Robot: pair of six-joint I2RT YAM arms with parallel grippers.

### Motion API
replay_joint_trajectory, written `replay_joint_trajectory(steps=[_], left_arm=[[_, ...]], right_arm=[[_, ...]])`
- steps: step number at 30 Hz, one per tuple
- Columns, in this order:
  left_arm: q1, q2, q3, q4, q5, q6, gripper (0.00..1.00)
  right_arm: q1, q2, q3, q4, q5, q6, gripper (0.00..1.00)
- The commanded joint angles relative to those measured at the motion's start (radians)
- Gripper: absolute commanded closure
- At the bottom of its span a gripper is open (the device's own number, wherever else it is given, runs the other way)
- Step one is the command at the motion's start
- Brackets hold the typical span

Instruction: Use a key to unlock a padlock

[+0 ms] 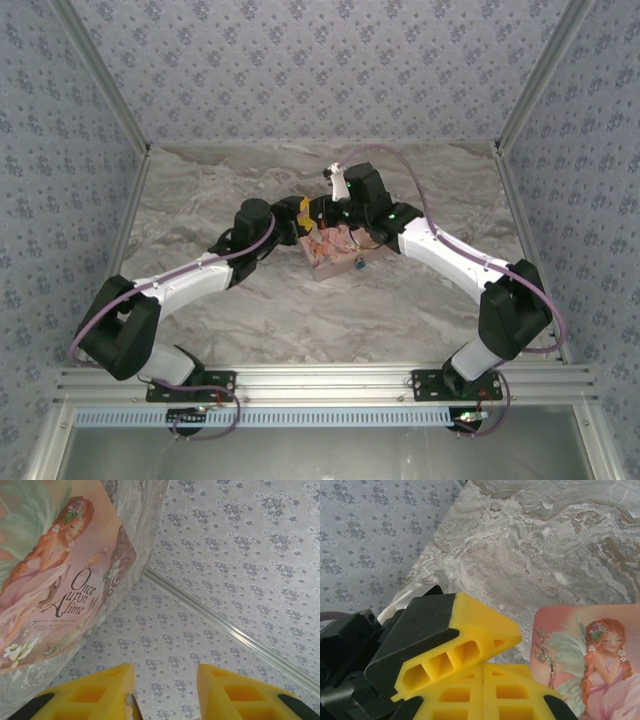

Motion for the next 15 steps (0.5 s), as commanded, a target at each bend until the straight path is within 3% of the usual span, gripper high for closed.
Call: replay_joint_trajectory(steps=[1,15], left_arm=[[-0.007,-0.016,0.0,0.024,-0.017,-0.238,0.65],[-0.006,-0.013,-0.02,0.022,-0.03,-0.252,0.75]], right_arm=[[0.008,-0.027,-0.016,-0.008,0.027,0.013,1.0],[0.001,-0.037,-0.024,-0.01,0.048,0.016,1.0]])
